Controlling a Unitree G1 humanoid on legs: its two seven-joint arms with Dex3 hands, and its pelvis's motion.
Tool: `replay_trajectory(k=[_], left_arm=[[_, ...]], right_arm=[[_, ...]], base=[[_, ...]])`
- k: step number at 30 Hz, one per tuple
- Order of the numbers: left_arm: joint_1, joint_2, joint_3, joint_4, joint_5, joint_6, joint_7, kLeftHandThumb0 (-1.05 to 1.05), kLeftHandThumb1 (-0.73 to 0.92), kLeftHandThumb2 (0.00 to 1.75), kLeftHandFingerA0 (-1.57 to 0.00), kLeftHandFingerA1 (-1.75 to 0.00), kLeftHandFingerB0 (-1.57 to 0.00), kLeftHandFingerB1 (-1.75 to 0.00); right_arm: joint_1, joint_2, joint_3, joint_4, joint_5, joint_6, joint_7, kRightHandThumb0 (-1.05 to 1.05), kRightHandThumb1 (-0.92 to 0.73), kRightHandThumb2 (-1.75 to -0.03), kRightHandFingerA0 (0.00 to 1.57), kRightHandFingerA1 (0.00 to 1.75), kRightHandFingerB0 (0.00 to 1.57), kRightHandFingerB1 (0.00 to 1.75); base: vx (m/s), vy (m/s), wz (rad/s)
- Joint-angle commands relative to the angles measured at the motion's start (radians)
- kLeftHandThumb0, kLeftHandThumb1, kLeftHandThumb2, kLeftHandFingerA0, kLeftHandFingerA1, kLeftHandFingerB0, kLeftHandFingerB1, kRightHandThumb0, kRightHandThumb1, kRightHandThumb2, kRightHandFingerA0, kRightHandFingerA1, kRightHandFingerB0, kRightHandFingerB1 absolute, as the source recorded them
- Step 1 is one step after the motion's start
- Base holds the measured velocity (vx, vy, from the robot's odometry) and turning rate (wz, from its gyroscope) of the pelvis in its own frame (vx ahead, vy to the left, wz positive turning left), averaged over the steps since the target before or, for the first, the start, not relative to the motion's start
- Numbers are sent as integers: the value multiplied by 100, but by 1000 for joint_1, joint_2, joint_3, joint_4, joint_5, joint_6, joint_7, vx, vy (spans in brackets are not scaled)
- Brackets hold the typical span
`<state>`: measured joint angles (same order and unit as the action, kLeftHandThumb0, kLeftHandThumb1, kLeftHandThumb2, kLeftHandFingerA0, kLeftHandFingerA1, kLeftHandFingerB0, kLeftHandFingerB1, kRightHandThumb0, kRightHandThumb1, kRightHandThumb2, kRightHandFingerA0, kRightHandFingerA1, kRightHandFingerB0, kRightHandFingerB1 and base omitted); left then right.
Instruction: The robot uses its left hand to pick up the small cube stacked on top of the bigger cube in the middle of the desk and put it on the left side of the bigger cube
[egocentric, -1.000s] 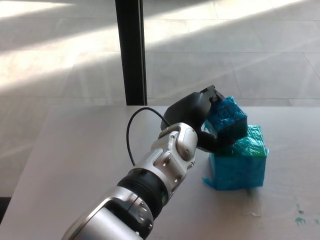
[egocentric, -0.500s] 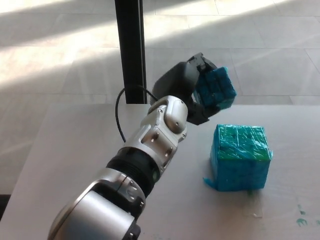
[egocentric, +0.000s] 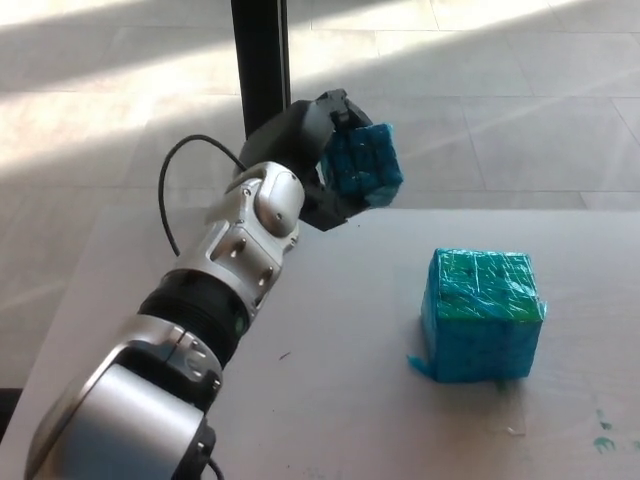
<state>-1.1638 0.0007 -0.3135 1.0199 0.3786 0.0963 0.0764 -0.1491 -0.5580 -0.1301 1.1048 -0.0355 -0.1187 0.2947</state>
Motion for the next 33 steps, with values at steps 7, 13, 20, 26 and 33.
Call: replay_trajectory(k=[7, 13, 20, 26, 33], left_arm=[[170, 116, -24, -104, -51, 74, -342, -23, 53, 98, -92, -166, -77, -128], [331, 78, -9, -226, -91, 141, -364, -17, 47, 125, -92, -168, -88, -149], [463, 34, 51, -330, -135, 218, -350, -16, 53, 115, -82, -175, -79, -159], [531, -8, 85, -408, -147, 275, -328, -14, 51, 120, -80, -174, -78, -154], [567, -8, 51, -370, -96, 212, -258, -21, 65, 91, -79, -156, -77, -100]], right_arm=[[16, -34, -2, 5, -1, 31, 12, -45, -68, -61, 59, 62, 54, 45], [16, -32, -8, -10, 6, 40, 11, -45, -68, -61, 58, 64, 52, 45], [24, -30, -7, -30, 6, 49, 14, -43, -69, -61, 58, 62, 53, 45], [31, -31, -7, -36, 3, 36, 5, -44, -69, -61, 59, 62, 54, 45], [25, -17, -20, -7, 14, 45, -3, -41, -66, -60, 61, 62, 54, 45]], base=[[0, 0, 0], [0, 0, 0], [0, 0, 0], [0, 0, 0], [0, 0, 0]])
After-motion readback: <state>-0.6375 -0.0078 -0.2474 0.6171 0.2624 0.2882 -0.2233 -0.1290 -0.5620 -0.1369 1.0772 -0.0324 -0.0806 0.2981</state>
